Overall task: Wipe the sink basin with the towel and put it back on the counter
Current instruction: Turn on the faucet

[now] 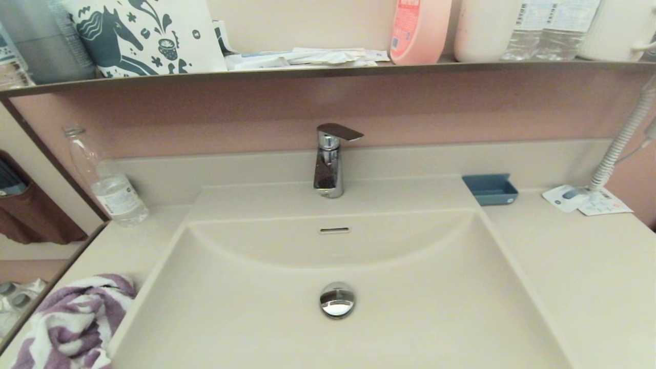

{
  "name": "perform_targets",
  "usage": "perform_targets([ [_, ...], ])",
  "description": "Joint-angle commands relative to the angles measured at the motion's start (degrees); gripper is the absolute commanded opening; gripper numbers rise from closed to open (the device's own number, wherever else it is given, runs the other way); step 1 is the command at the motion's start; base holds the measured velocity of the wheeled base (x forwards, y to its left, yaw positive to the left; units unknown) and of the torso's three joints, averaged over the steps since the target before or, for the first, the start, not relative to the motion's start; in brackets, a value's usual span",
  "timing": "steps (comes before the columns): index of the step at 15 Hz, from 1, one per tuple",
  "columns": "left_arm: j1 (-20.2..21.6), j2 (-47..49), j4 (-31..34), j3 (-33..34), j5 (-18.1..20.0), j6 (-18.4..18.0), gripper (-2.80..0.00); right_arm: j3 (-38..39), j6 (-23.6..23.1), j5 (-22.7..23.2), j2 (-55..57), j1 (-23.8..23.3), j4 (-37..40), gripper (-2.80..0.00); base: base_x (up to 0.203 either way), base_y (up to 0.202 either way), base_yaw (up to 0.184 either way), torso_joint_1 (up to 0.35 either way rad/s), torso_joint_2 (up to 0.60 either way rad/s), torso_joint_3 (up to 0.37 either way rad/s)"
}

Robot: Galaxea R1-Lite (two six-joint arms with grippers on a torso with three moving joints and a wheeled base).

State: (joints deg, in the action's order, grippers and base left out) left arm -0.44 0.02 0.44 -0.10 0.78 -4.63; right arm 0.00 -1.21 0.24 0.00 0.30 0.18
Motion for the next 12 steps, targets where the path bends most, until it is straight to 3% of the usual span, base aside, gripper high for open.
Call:
perform_targets([
  [1, 0.0, 0.0, 0.0, 0.0, 0.0, 0.0, -2.8, 0.0, 0.0, 0.0, 0.1, 0.0, 0.0, -2.8, 0.0, 0.0, 0.0, 0.0, 0.0, 0.0],
  [12, 0.0, 0.0, 0.0, 0.0, 0.0, 0.0, -2.8, -0.1, 1.2, -0.4, 0.1, 0.0, 0.2, -2.8, 0.0, 0.0, 0.0, 0.0, 0.0, 0.0],
])
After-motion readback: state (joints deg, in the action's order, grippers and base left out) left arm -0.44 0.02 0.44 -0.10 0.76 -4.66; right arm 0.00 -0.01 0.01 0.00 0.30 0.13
